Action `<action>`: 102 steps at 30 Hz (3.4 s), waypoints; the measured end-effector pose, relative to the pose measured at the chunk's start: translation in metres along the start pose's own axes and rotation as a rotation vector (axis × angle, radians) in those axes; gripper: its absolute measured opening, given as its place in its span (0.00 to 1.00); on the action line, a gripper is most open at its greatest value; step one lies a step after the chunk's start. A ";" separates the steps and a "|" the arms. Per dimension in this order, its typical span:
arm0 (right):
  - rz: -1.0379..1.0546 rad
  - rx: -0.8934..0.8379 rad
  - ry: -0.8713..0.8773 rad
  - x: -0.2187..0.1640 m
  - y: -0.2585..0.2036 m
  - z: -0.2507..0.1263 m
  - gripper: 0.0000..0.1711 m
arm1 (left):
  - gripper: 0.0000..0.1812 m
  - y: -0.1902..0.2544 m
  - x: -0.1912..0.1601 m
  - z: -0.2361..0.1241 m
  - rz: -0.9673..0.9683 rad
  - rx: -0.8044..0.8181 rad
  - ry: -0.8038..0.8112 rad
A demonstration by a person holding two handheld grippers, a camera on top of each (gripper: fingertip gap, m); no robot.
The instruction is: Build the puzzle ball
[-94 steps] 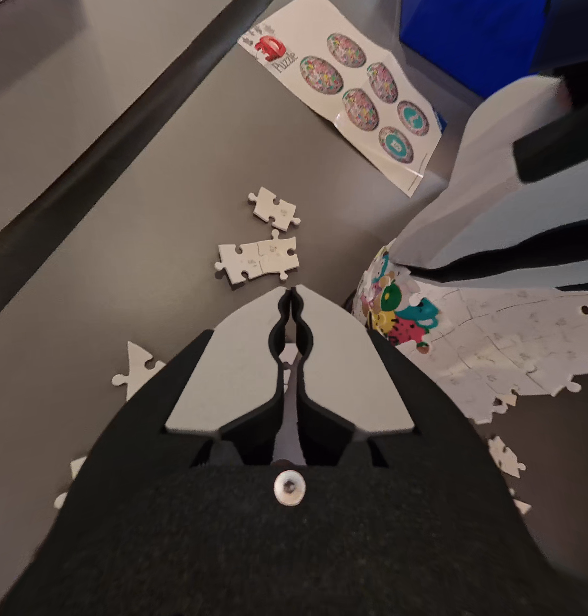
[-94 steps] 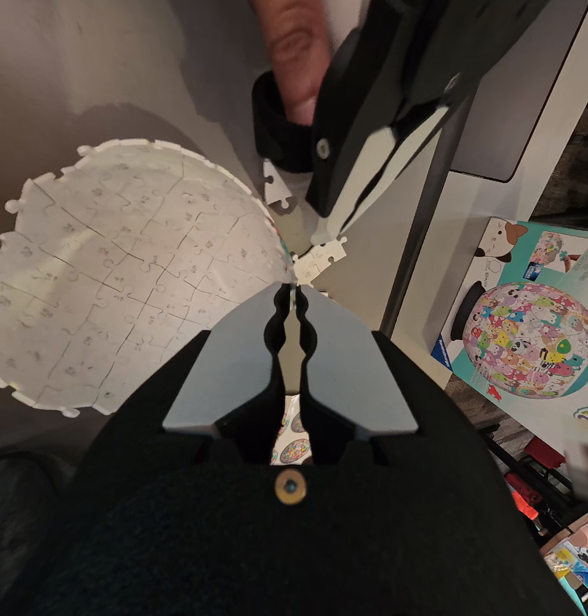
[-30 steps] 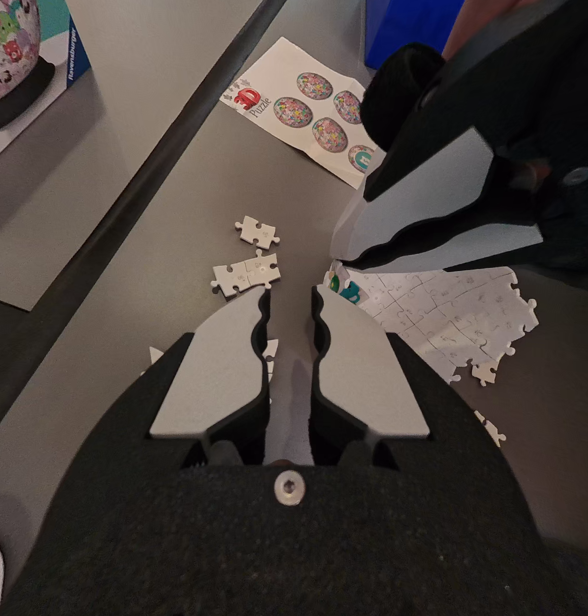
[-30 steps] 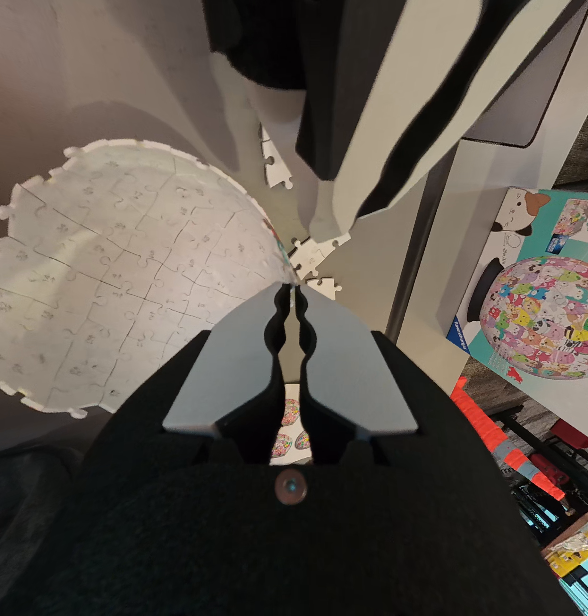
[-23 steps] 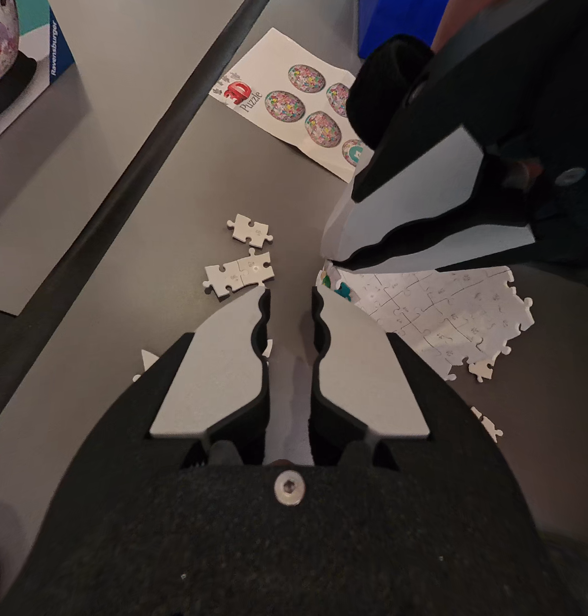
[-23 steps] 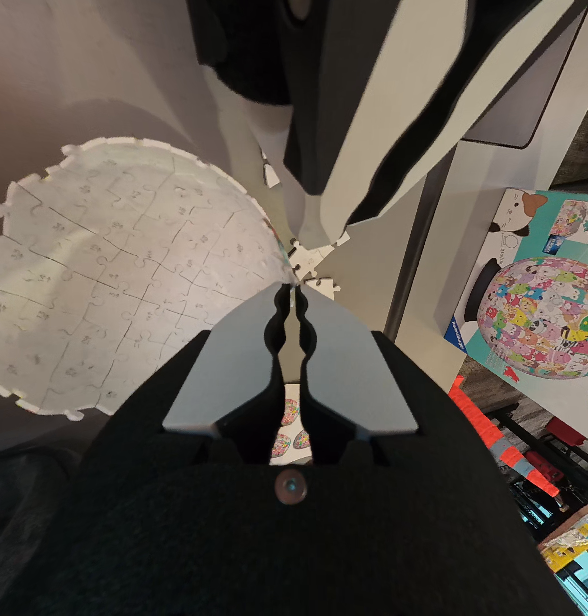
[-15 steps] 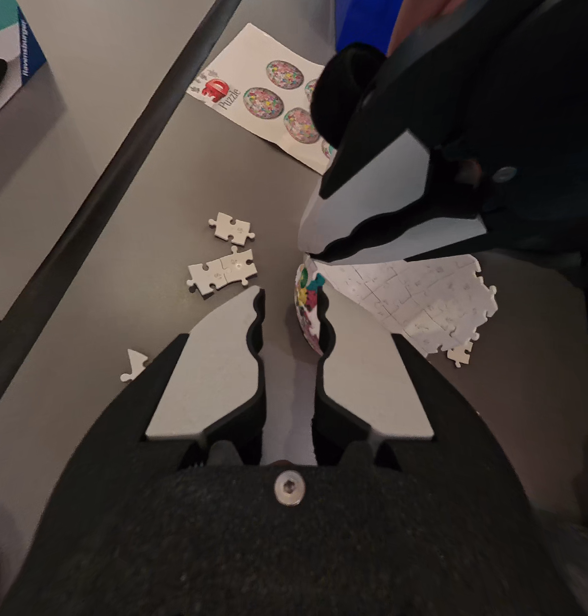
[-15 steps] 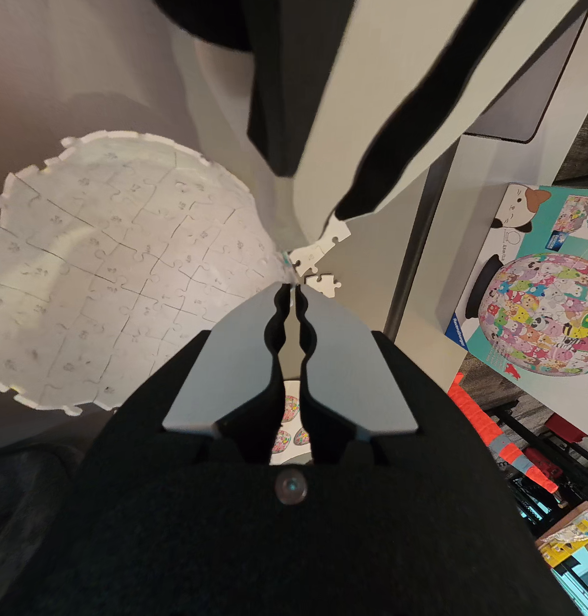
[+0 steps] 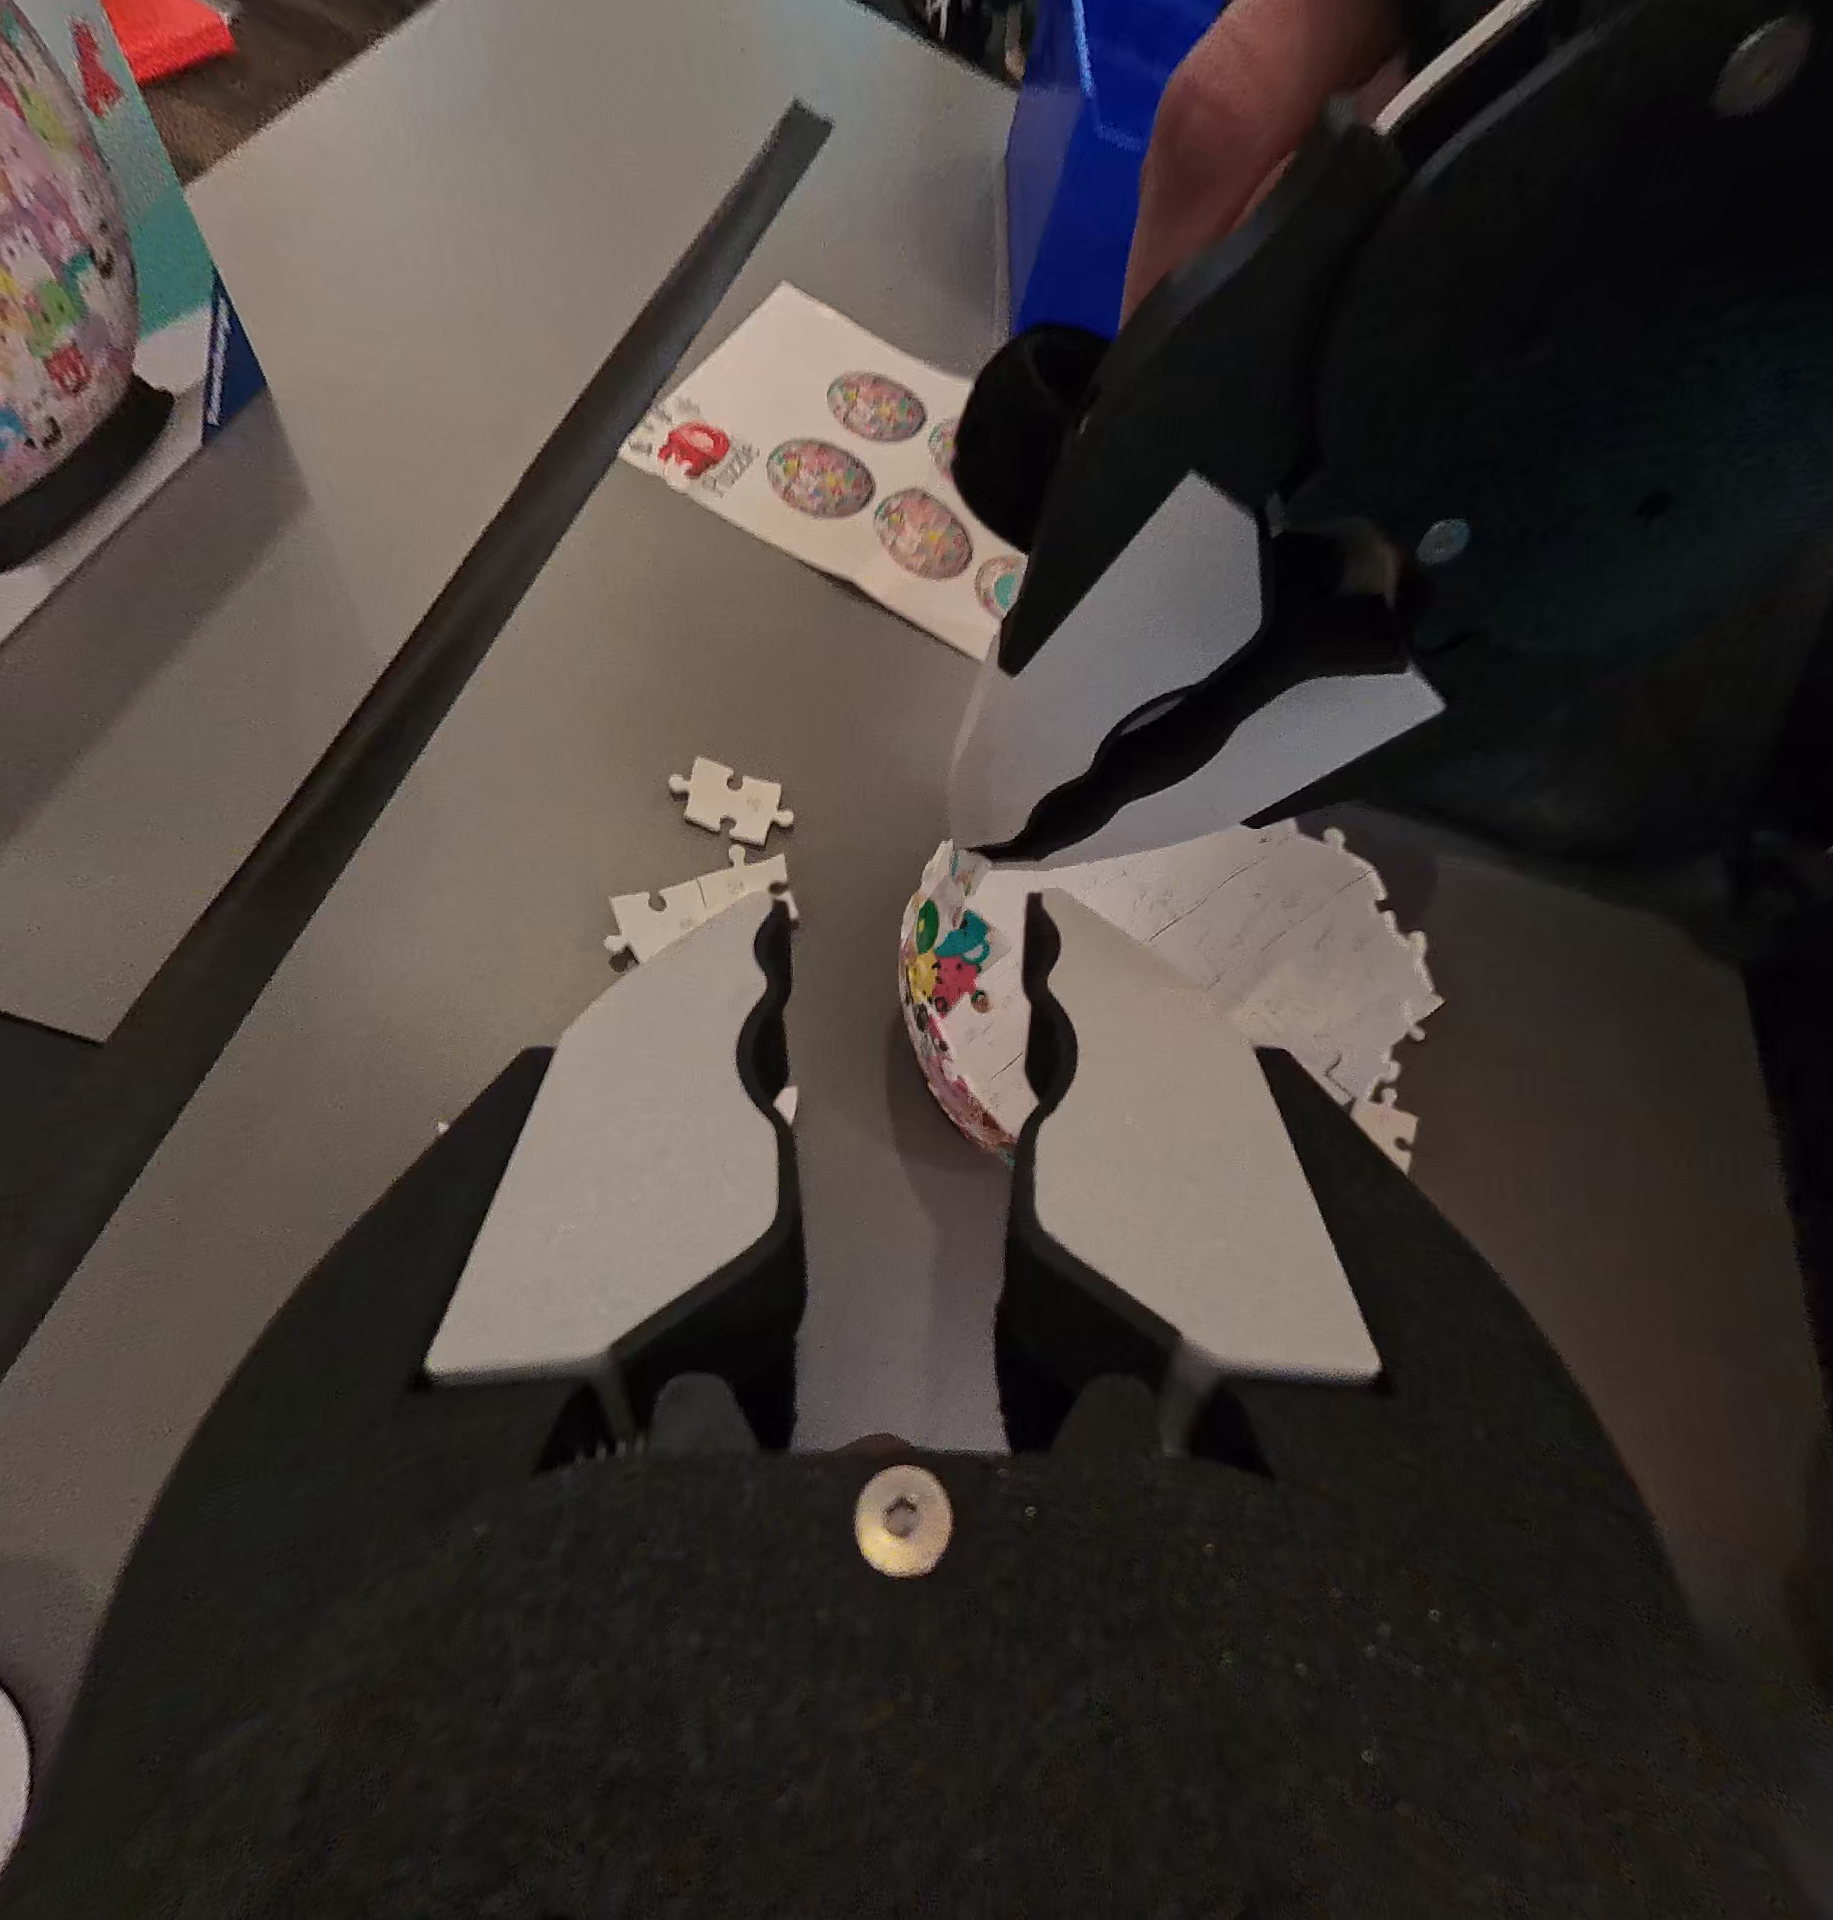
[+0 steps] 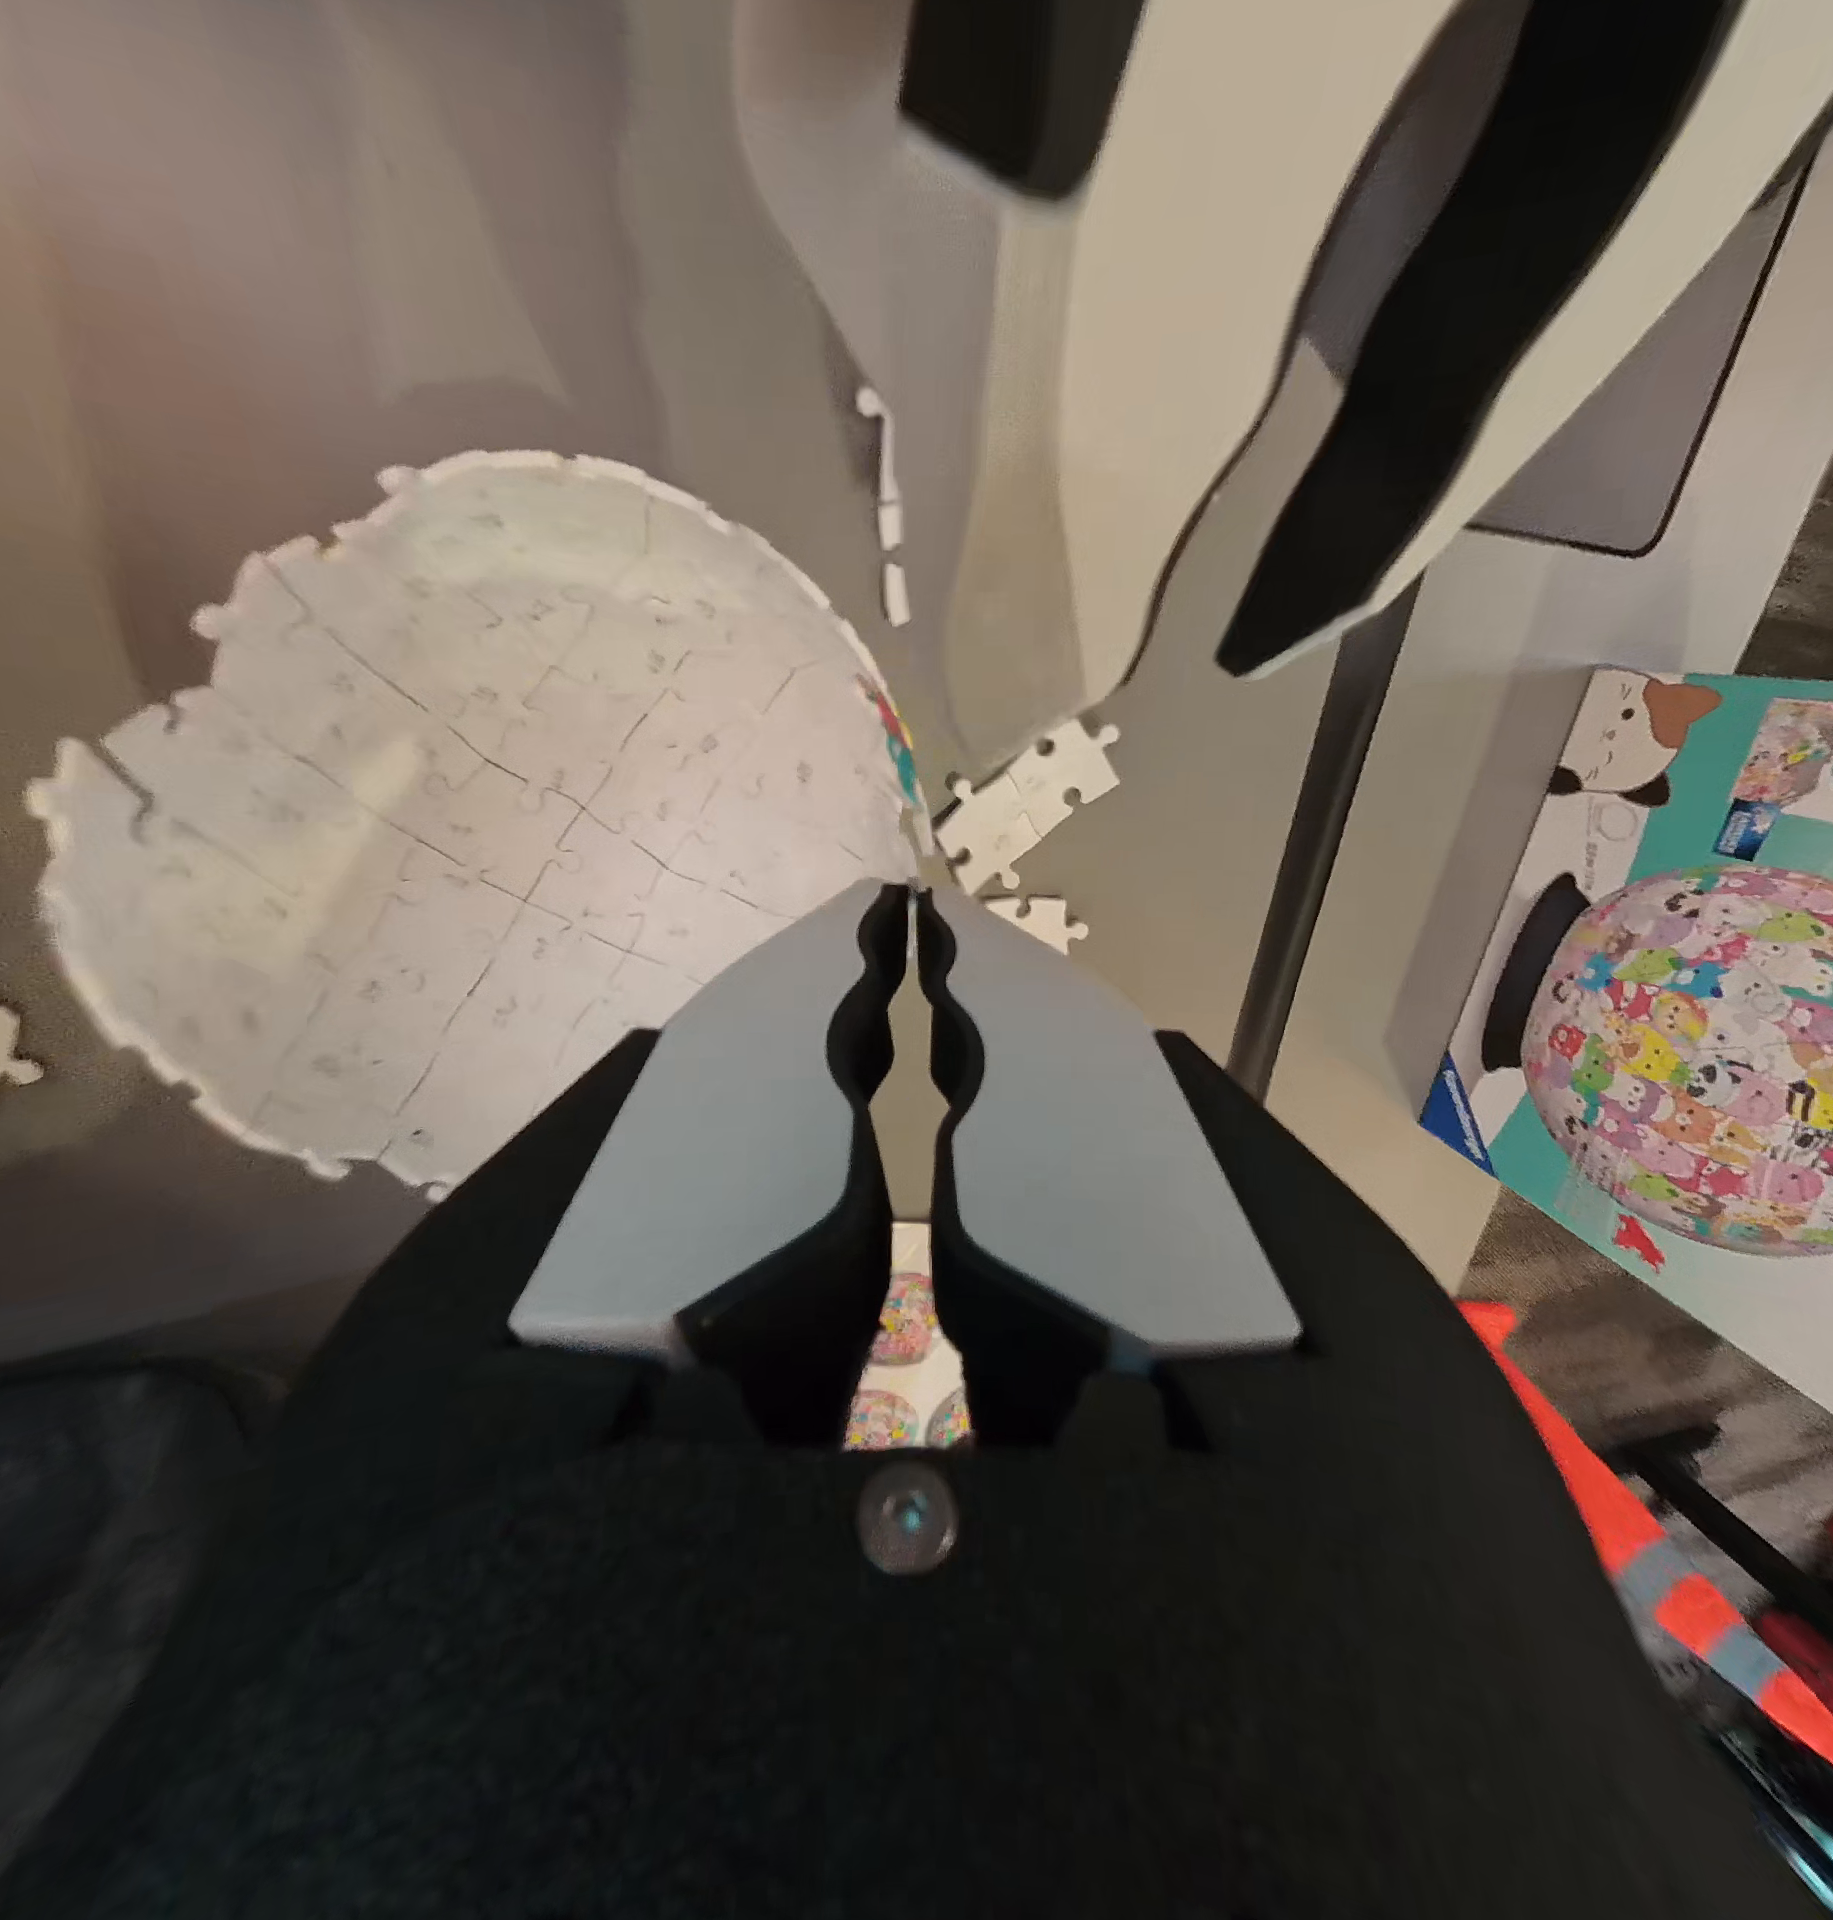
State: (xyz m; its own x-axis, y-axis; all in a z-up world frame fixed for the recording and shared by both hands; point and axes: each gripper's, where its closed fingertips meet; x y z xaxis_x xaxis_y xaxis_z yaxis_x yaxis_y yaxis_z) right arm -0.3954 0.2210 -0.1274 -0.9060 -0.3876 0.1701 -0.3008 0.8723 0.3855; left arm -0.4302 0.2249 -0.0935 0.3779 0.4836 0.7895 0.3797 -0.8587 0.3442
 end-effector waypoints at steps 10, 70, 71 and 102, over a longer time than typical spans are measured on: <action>0.189 0.088 0.462 0.015 0.035 -0.084 0.01 | 0.21 0.035 0.032 -0.014 0.139 -0.023 0.095; 0.155 0.159 0.268 0.006 0.011 -0.037 0.01 | 0.20 0.004 -0.004 -0.025 -0.142 0.151 0.174; 0.144 0.166 0.271 0.009 0.004 -0.034 0.01 | 0.19 -0.002 -0.013 -0.023 -0.145 0.195 0.147; 0.084 0.261 0.393 -0.004 -0.001 0.009 0.01 | 0.00 -0.051 -0.042 0.085 -0.178 0.002 -0.100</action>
State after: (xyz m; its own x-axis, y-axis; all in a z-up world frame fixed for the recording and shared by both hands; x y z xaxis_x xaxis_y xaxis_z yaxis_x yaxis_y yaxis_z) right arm -0.3946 0.2244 -0.1369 -0.7643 -0.3518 0.5405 -0.3415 0.9317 0.1235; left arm -0.3939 0.2624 -0.1874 0.3862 0.6423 0.6620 0.4495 -0.7578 0.4730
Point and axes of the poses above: each gripper's, where its closed fingertips meet, z out along the fingers, x out of its top, y = z × x across the jaws, and after that the axes turned 7 degrees about -x, right-handed
